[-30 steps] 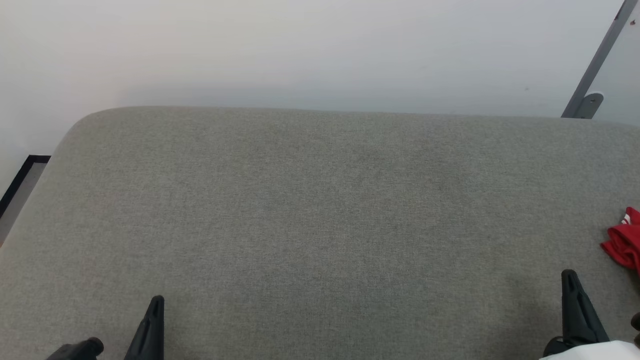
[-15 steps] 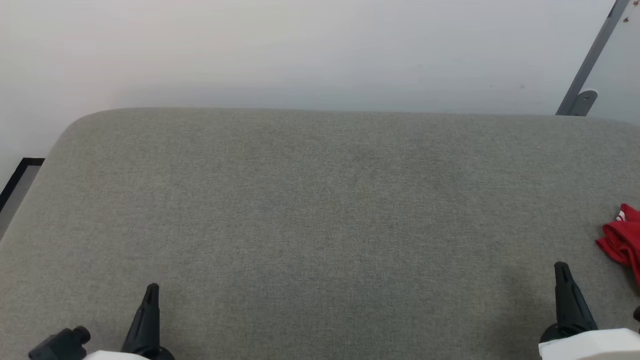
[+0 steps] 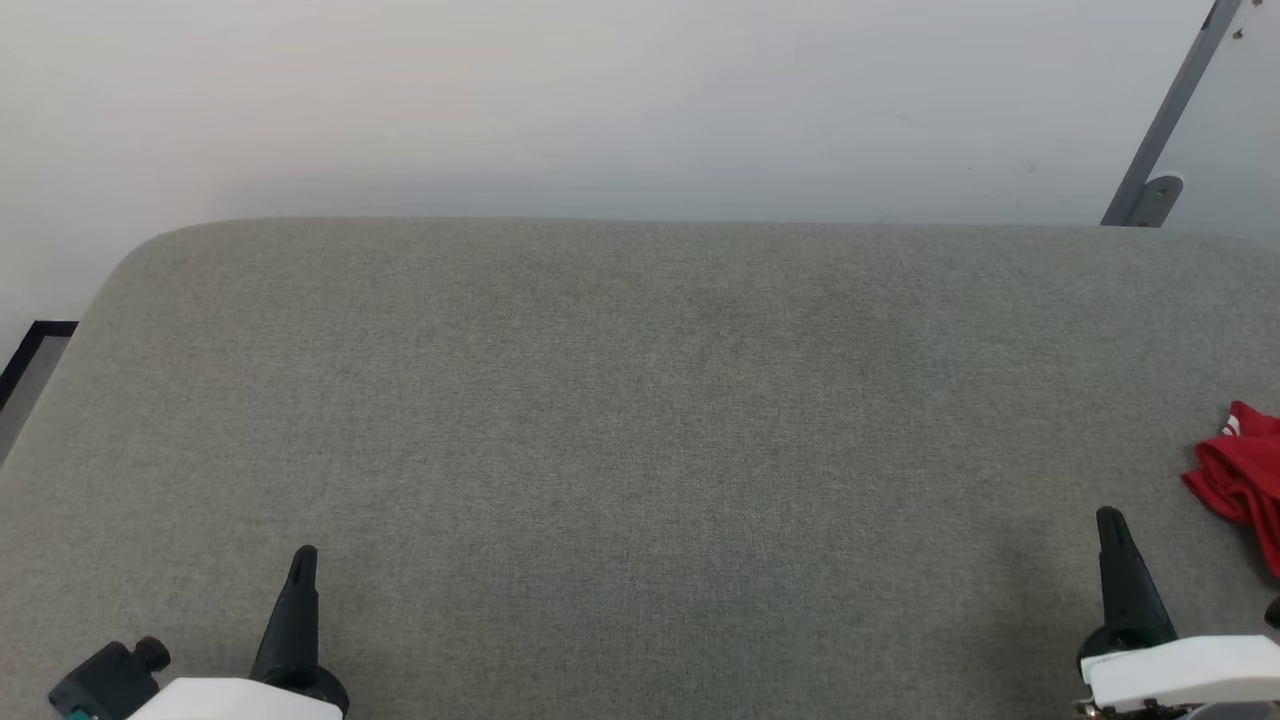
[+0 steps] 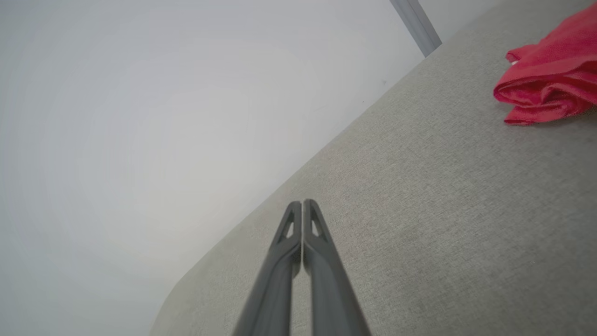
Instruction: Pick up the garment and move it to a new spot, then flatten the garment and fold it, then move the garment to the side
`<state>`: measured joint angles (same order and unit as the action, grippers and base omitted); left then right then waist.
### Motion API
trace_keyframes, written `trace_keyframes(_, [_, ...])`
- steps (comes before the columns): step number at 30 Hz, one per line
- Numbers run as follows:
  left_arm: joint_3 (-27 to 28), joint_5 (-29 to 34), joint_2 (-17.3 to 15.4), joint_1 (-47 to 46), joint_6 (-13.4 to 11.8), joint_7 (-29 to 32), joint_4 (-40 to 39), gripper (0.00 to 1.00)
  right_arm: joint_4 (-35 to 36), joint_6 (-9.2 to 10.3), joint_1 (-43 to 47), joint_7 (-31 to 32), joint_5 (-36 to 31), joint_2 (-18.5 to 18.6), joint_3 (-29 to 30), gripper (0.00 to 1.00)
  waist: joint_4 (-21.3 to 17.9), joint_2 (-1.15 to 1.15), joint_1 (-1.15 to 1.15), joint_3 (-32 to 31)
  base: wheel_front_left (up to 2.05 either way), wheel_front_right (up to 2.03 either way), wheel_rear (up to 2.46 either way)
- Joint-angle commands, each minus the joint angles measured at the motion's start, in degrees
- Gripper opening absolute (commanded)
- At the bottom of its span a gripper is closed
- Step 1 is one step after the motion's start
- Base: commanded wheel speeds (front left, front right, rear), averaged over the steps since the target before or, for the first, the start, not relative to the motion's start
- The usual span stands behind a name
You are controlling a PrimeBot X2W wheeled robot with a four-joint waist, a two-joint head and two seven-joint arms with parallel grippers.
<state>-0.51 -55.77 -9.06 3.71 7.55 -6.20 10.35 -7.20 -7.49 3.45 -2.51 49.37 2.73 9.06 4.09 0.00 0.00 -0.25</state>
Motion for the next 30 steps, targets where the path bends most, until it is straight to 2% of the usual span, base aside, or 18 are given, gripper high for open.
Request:
trace_keyframes(1, [0.6, -1.8, -0.1, -1.6, 0.0, 0.5, -0.4, 0.0, 0.4, -0.01, -1.5, 0.3, 2.0, 0.3, -0.2, 0.0, -0.1, 0.0, 0.0, 0.0, 0.0, 0.0, 0.0])
trace_keyframes(30, [2.8, -17.5, 2.2, -5.4, -0.1, 5.4, 1.3, 0.0, -2.8, -0.01, -5.3, 4.2, 19.8, 0.3, -1.2, 0.0, -1.5, 0.0, 0.0, 0.2, 0.0, 0.0, 0.0])
